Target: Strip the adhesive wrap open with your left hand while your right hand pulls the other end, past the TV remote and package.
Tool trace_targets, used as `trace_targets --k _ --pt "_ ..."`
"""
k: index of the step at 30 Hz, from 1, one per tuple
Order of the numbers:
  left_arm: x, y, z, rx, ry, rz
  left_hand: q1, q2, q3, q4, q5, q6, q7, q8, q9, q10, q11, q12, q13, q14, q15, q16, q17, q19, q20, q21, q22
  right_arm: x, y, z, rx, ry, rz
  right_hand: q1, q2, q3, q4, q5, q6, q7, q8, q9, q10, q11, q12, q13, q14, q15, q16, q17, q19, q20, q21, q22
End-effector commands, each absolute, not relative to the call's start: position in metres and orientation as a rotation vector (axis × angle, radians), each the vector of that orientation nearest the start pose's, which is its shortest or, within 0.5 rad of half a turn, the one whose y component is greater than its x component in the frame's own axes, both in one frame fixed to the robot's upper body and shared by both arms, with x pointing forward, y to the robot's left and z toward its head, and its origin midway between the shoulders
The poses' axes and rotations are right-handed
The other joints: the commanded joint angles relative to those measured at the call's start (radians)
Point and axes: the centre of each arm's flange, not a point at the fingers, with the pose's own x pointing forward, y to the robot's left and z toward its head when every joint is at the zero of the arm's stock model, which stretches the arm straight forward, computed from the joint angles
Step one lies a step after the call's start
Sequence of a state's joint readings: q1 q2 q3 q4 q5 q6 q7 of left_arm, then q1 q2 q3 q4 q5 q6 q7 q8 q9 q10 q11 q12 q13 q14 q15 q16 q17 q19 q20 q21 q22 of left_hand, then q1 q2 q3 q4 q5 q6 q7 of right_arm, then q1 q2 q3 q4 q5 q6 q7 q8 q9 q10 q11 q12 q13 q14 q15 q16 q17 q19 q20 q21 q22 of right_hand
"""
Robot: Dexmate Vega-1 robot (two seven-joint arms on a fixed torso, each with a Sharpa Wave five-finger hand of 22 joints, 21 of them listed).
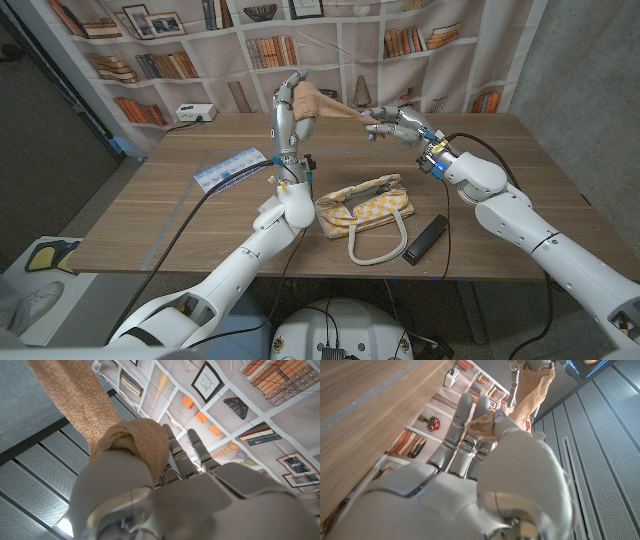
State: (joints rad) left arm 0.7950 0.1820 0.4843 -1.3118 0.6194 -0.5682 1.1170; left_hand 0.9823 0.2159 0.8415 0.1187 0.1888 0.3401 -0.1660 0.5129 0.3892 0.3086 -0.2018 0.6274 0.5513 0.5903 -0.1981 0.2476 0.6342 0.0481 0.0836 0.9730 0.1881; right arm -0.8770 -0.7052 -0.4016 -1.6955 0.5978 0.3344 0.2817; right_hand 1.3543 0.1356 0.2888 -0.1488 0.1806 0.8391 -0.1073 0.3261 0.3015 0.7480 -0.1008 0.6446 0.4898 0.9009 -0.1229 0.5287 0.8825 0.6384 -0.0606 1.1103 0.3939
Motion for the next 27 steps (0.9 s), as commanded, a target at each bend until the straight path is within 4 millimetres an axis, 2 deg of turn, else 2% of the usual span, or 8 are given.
trace_targets --k 1,14,27 --pt "0.551 0.136 0.022 0.258 -1.416 0.485 0.000 -0.005 0.001 0.009 0.000 -0.012 0.000 -0.009 -0.001 -0.005 0.003 -0.011 -0.006 -0.026 -0.018 -0.002 -0.001 -0.003 0.000 0.007 0.001 0.538 -0.230 0.058 -0.277 -0.883 0.600 0.006 0.002 0.007 -0.001 -0.005 0.003 -0.004 -0.007 0.003 -0.001 -0.004 0.003 0.003 0.011 -0.111 -0.005 0.005 -0.002 -0.143 0.009 -0.002" --pt "0.555 0.139 0.021 0.263 -1.410 0.510 -0.008 -0.005 -0.005 0.017 -0.001 -0.020 0.000 -0.014 -0.010 0.002 0.007 -0.034 -0.023 -0.021 -0.020 0.001 -0.005 -0.005 0.000 0.012 -0.001 0.533 -0.245 0.058 -0.264 -0.902 0.559 0.005 0.000 0.010 -0.001 -0.006 0.003 -0.006 -0.016 0.001 -0.005 -0.003 0.000 0.006 0.016 -0.111 -0.017 0.013 -0.011 -0.143 0.026 -0.012" --pt "0.553 0.152 0.030 0.226 -1.419 0.606 -0.008 -0.006 -0.007 0.012 -0.001 -0.037 -0.001 -0.023 -0.018 -0.013 0.005 -0.063 -0.038 -0.033 -0.019 -0.002 -0.007 -0.009 0.001 0.015 -0.003 0.531 -0.259 0.055 -0.236 -0.914 0.509 0.004 0.000 0.012 0.000 -0.006 0.008 -0.007 -0.023 0.000 -0.002 -0.003 -0.002 0.006 0.020 -0.111 -0.028 0.021 -0.019 -0.143 0.043 -0.023"
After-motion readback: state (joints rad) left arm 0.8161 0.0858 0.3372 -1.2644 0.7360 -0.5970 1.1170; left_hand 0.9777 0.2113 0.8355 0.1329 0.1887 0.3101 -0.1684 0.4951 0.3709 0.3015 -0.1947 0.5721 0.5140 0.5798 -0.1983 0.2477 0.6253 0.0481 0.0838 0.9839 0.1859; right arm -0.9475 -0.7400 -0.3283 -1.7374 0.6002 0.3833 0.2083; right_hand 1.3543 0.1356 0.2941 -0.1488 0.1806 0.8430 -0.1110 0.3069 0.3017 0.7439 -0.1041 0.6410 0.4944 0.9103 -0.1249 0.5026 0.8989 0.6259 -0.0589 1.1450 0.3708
